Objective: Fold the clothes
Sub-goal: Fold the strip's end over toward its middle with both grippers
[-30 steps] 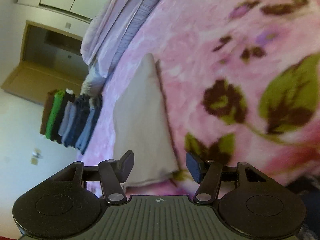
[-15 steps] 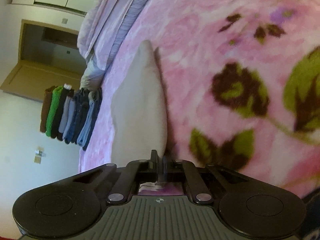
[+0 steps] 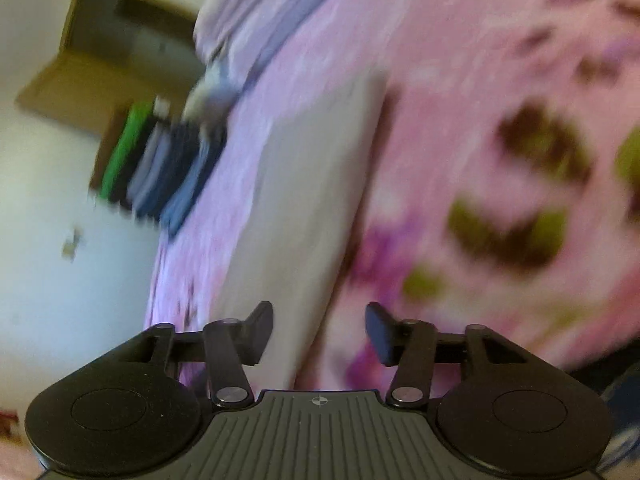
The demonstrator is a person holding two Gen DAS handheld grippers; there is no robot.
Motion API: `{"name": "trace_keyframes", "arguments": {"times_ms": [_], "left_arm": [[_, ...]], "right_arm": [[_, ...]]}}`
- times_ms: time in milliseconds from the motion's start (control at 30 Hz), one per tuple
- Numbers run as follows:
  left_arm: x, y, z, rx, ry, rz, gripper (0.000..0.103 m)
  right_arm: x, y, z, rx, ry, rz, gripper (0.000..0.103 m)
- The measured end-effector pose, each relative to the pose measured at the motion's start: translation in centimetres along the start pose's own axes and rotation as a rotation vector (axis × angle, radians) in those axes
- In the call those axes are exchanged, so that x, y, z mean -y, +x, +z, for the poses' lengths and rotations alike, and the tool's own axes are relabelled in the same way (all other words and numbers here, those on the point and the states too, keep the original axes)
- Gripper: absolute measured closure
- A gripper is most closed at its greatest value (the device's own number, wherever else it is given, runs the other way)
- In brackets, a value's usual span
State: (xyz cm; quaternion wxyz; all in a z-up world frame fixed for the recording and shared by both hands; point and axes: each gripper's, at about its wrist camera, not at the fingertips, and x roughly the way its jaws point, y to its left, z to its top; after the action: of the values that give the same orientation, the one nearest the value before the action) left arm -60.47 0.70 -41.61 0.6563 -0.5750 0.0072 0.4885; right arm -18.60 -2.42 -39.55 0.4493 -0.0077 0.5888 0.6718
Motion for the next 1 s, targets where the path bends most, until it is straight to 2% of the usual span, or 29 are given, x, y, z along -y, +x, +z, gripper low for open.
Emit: {"name": "trace_keyframes", "arguments": {"times_ms": [67, 133, 200, 233, 267, 300, 333, 367, 400, 500, 633, 767, 800, 833, 867, 900, 933, 967, 1000], "left_arm": [[0.3, 0.5, -0.8, -0.02, -0.012, -0.022, 0.074], [0.7, 1.4, -1.0, -0.026, -0.02, -0.027, 0.074], [0.9, 1.9, -0.7, -0.009, -0.027, -0.028, 0.077], [1.0, 2.1, -0.4, 0.002, -0.016, -0.018, 0.093], [1.0, 2.3, 0.0, 0.002, -0.009, -0.018, 0.096], [1.1, 2.5, 0.4, 0.0, -0.009, -0.017, 0.096], [1.1, 2.6, 0.8, 0.004, -0.002, -0.011, 0.097], [1.2, 2.5, 1.2, 0.014, 0.011, -0.007, 0.097], [1.2, 2.4, 1.7, 0.02, 0.018, -0.01, 0.097], [1.2, 2.0, 3.0, 0.031, 0.041, -0.009, 0.097], [0.9, 2.1, 5.6, 0.038, 0.085, 0.038, 0.097], [0.3, 2.7, 6.5, -0.041, 0.112, 0.045, 0.092], [0.2, 2.7, 6.5, -0.044, 0.117, 0.044, 0.091], [0.2, 2.5, 6.4, -0.042, 0.121, 0.042, 0.086], [0.0, 2.3, 6.2, -0.042, 0.117, 0.035, 0.08], [-0.2, 2.1, 6.1, -0.041, 0.105, 0.025, 0.079], [-0.4, 2.0, 6.0, -0.04, 0.094, 0.017, 0.077], [-0.5, 2.0, 5.9, -0.037, 0.089, 0.011, 0.076], [-0.5, 2.0, 5.9, -0.032, 0.087, 0.008, 0.076]], "right_arm": [[0.8, -0.1, 2.0, 0.046, 0.021, -0.002, 0.054], [1.3, 0.8, 3.8, 0.057, 0.036, -0.004, 0.054], [1.8, 2.3, 5.4, 0.061, 0.058, -0.006, 0.054], [1.9, 3.0, 6.0, 0.063, 0.067, -0.008, 0.054], [2.3, 3.6, 6.4, 0.066, 0.079, 0.005, 0.054], [2.6, 3.9, 6.8, 0.07, 0.084, 0.015, 0.06], [2.5, 4.3, 7.0, 0.076, 0.085, 0.013, 0.073], [2.4, 4.9, 7.1, 0.062, 0.083, 0.003, 0.1], [2.4, 5.4, 7.0, 0.044, 0.085, -0.01, 0.1], [2.2, 5.0, 5.8, 0.067, 0.083, -0.019, 0.1], [1.5, 3.9, 2.7, 0.042, 0.18, -0.03, 0.101], [-0.4, 3.4, -0.4, -0.08, 0.056, -0.059, 0.1], [-0.8, 3.1, -0.4, -0.09, 0.001, -0.082, 0.1], [-1.1, 2.5, -0.2, -0.072, -0.063, -0.104, 0.099], [-1.6, 1.7, 0.4, -0.027, -0.147, -0.142, 0.092], [-2.0, 1.1, 1.2, 0.011, -0.205, -0.168, 0.076], [-2.3, 0.6, 2.3, 0.051, -0.265, -0.18, 0.064], [-2.6, 0.3, 3.8, 0.072, -0.315, -0.172, 0.045], [-2.7, 0.4, 5.3, 0.077, -0.343, -0.149, 0.043]]}}
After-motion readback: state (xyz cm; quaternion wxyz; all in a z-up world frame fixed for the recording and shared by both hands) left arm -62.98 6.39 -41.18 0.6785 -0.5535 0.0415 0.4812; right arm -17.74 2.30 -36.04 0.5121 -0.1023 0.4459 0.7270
